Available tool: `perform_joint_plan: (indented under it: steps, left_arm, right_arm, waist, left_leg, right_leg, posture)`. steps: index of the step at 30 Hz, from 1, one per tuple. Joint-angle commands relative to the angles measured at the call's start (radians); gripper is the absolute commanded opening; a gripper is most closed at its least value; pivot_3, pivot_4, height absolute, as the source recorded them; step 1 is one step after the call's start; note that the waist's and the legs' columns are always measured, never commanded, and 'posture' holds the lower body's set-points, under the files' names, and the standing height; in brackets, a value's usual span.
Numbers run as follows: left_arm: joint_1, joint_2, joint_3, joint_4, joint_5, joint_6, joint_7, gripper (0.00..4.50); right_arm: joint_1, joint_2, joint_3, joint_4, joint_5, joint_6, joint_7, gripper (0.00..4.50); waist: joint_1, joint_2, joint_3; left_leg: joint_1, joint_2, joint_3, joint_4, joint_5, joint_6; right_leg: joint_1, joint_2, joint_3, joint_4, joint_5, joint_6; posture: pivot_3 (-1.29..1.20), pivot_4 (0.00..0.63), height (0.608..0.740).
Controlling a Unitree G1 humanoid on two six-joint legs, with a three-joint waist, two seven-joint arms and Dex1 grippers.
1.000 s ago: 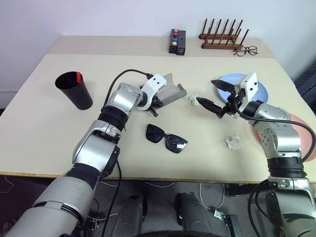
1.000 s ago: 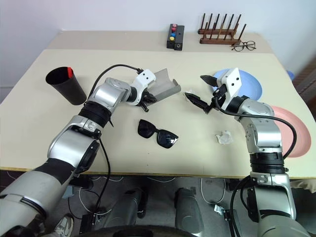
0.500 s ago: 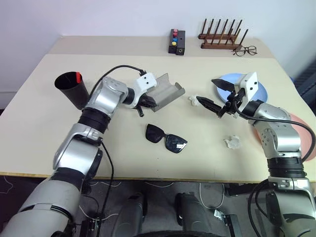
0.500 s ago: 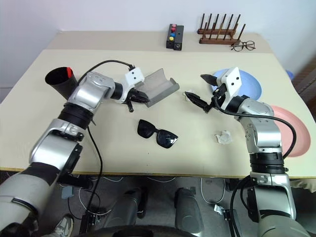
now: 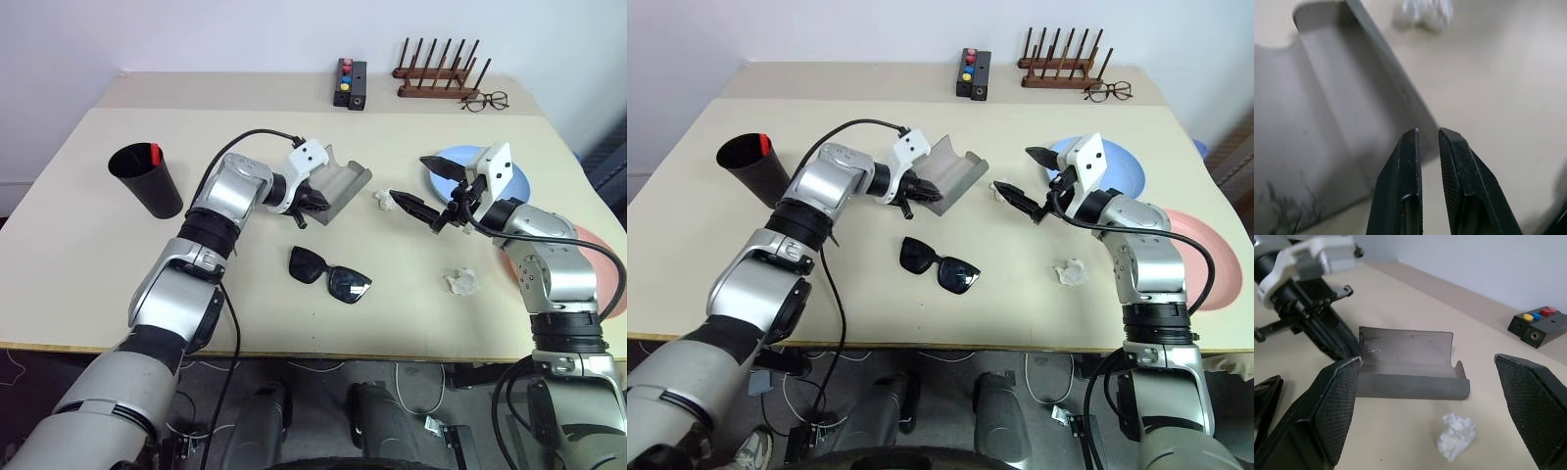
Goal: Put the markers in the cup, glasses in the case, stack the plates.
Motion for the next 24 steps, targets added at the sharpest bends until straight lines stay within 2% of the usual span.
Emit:
perform_joint_plan:
  steps: [1,4,5,8,12,13,15,24]
  left_arm:
    - [-0.068,-0.009,0.08,-0.014,-0.064,0.101,0.029,0.6]
    - [-0.114,-0.021,0.139,-0.003,-0.11,0.181,0.069,0.6]
    - [-0.127,-0.027,0.159,-0.003,-0.122,0.191,0.093,0.33]
    - [-0.148,-0.046,0.184,-0.025,-0.152,0.248,0.117,1.01]
    - [-0.173,-0.093,0.224,-0.059,-0.187,0.363,0.214,2.93]
    - [-0.177,-0.107,0.231,-0.06,-0.188,0.388,0.252,3.57]
    - [-0.179,-0.139,0.248,-0.054,-0.189,0.405,0.329,4.45]
    - [-0.149,-0.247,0.222,0.002,-0.135,0.39,0.592,4.45]
  right_arm:
    - [-0.006,-0.017,-0.024,-0.041,0.009,-0.017,-0.001,4.5]
    - [-0.009,-0.018,-0.022,-0.037,0.007,-0.018,0.0,4.5]
    - [-0.012,-0.018,-0.022,-0.034,0.007,-0.018,0.0,4.5]
    - [-0.023,-0.018,-0.02,-0.021,0.004,-0.022,0.002,4.5]
    - [-0.035,-0.027,-0.02,-0.006,0.003,-0.021,0.014,4.5]
    - [-0.037,-0.03,-0.02,-0.002,0.004,-0.02,0.019,4.5]
    - [-0.043,-0.038,-0.02,0.01,0.003,-0.02,0.027,4.5]
    - [-0.066,-0.053,-0.019,0.052,0.0,-0.029,0.051,4.5]
  waist:
    - [0.0,0.0,0.0]
    - [0.002,0.0,0.0]
    - [0.003,0.0,0.0]
    - [0.003,0.0,0.0]
    - [0.002,0.0,0.0]
    - [0.003,0.0,0.0]
    - [0.002,0.0,0.0]
    - [0.003,0.0,0.0]
  left_leg:
    - [0.0,0.0,0.0,0.0,0.0,0.0]
    - [0.0,0.0,0.0,0.001,0.0,0.0]
    - [0.0,0.0,0.0,0.001,0.0,0.0]
    - [0.0,0.0,0.0,0.001,0.0,0.0]
    - [0.0,0.0,0.0,0.001,0.0,0.0]
    - [0.0,0.0,0.0,0.001,0.0,0.0]
    - [0.0,0.0,0.0,0.001,0.0,0.0]
    - [0.0,-0.001,0.0,0.001,0.0,0.0]
  right_leg:
    - [0.0,0.0,0.0,0.0,0.0,0.0]
    - [0.0,0.0,0.0,0.0,0.0,0.0]
    - [0.0,0.0,0.0,0.0,0.0,0.0]
    - [0.001,0.0,0.0,0.0,0.0,0.001]
    - [0.001,0.0,0.0,0.0,0.0,0.001]
    - [0.001,0.0,0.0,0.0,0.0,0.001]
    - [0.001,0.0,0.0,0.0,0.0,0.001]
    - [0.001,0.0,0.0,0.0,0.0,0.001]
  posture:
    - [0.0,0.15,0.74]
    - [0.0,0.15,0.74]
    - [0.0,0.15,0.74]
    - [0.0,0.15,0.74]
    - [0.0,0.15,0.74]
    - [0.0,0.15,0.74]
    - [0.0,0.15,0.74]
    - [0.0,0.15,0.74]
